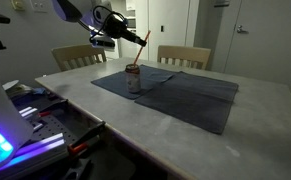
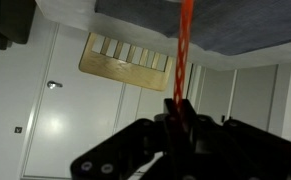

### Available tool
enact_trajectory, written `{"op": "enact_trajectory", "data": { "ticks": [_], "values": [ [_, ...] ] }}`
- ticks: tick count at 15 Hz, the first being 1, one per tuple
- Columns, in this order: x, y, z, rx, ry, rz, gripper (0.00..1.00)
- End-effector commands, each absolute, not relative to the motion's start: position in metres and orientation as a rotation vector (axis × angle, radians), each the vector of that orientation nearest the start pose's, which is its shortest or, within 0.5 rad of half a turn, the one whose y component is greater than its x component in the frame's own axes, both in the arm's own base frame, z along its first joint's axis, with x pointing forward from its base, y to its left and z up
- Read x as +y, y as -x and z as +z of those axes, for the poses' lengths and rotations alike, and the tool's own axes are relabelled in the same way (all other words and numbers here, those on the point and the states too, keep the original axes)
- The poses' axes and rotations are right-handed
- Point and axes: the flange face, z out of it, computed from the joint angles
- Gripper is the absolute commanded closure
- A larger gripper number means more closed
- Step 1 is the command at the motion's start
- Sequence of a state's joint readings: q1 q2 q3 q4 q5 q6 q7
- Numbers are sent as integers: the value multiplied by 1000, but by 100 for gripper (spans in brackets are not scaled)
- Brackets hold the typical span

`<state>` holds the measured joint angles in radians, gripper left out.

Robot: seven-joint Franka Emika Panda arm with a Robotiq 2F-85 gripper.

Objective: Put the straw in the can

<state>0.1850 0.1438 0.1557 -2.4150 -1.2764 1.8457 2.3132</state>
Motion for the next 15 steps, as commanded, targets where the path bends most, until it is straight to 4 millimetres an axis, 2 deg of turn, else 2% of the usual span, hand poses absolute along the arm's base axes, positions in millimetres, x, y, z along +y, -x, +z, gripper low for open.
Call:
{"op": "enact_trajectory", "data": {
  "ticks": [1,2,5,8,12,15],
  "values": [
    [84,-441,249,-1121,-1794,1003,85],
    [84,-440,250,-1120,-1792,1006,77],
    [90,-438,250,-1112,-1797,1019,73],
    [94,-438,252,-1101,-1801,1027,46],
    [96,-440,259,-1087,-1781,1040,19],
    [96,-443,272,-1059,-1786,1051,0]
  ]
}}
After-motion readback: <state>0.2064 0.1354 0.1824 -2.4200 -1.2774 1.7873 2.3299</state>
